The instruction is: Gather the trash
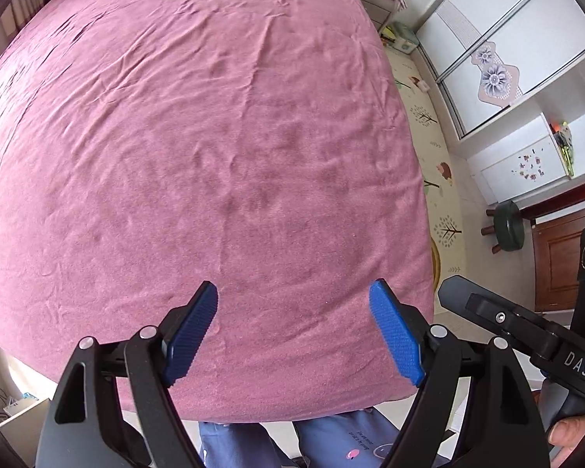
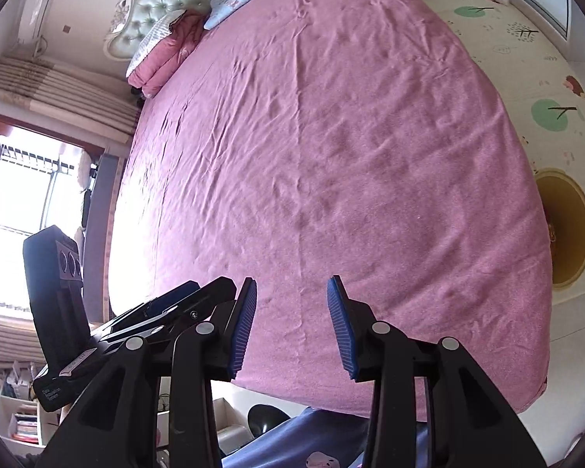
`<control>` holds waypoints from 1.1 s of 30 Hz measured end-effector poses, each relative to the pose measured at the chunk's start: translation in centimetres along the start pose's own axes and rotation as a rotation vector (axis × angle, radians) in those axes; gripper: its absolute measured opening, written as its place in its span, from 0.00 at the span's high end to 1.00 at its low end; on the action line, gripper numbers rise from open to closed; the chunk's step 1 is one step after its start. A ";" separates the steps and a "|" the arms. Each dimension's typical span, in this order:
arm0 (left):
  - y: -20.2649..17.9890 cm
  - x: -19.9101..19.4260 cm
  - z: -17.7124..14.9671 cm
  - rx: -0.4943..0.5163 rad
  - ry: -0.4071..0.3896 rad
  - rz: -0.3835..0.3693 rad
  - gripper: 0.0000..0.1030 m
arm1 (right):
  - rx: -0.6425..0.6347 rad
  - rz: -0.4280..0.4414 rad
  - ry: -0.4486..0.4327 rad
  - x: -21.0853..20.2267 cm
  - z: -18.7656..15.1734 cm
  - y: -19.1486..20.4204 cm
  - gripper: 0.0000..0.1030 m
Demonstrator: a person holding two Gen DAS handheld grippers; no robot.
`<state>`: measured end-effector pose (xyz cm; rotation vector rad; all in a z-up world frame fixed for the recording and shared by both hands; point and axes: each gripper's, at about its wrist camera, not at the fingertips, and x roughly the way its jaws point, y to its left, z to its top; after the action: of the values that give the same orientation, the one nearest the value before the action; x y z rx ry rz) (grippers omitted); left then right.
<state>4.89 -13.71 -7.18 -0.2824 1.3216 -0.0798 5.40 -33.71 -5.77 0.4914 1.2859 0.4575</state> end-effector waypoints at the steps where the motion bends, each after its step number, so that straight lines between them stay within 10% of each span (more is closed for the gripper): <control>1: 0.5 -0.5 -0.1 -0.008 -0.008 0.000 0.20 | -0.002 0.000 0.006 0.2 -0.1 0.5 0.57; 17: 3.3 -10.9 -0.7 -0.047 -0.310 0.065 0.04 | -0.280 -0.126 -0.307 -6.9 -1.1 10.9 0.11; 33: 2.5 -14.4 -1.2 -0.055 -0.455 0.185 0.04 | -0.326 -0.158 -0.407 -8.9 -1.9 11.0 0.09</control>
<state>-0.14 -8.33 5.47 -0.2075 0.8925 0.1695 1.08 -29.81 7.25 0.1915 0.8296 0.3997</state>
